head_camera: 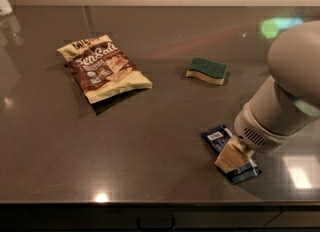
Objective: Move rxbar blueberry near brown chip bag
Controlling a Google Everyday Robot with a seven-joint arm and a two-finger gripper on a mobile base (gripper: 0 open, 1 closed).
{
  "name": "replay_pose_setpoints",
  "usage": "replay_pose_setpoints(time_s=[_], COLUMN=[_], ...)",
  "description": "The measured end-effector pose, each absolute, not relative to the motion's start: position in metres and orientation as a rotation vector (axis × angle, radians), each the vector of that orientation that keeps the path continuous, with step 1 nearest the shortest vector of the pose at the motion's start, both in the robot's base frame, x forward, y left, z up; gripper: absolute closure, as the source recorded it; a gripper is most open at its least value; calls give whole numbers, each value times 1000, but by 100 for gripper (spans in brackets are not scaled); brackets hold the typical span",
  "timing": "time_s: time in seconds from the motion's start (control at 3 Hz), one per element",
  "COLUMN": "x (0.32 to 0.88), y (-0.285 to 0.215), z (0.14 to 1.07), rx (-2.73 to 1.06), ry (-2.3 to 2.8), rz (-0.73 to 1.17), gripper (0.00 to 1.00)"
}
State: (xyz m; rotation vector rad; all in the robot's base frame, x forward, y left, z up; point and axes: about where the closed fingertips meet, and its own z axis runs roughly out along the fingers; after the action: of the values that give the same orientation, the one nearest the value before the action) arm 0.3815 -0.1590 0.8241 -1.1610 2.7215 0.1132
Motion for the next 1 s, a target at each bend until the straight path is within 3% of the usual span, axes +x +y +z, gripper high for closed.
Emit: replay_pose_setpoints(time_s=[0.33,0.67,1.0], x=[382,386,395], y=[-159,-160,-161], z=[832,852,869], rx=[-1161,-1164,-1172], ry=[2721,2675,2637], rz=[113,103,103], gripper=[88,100,100])
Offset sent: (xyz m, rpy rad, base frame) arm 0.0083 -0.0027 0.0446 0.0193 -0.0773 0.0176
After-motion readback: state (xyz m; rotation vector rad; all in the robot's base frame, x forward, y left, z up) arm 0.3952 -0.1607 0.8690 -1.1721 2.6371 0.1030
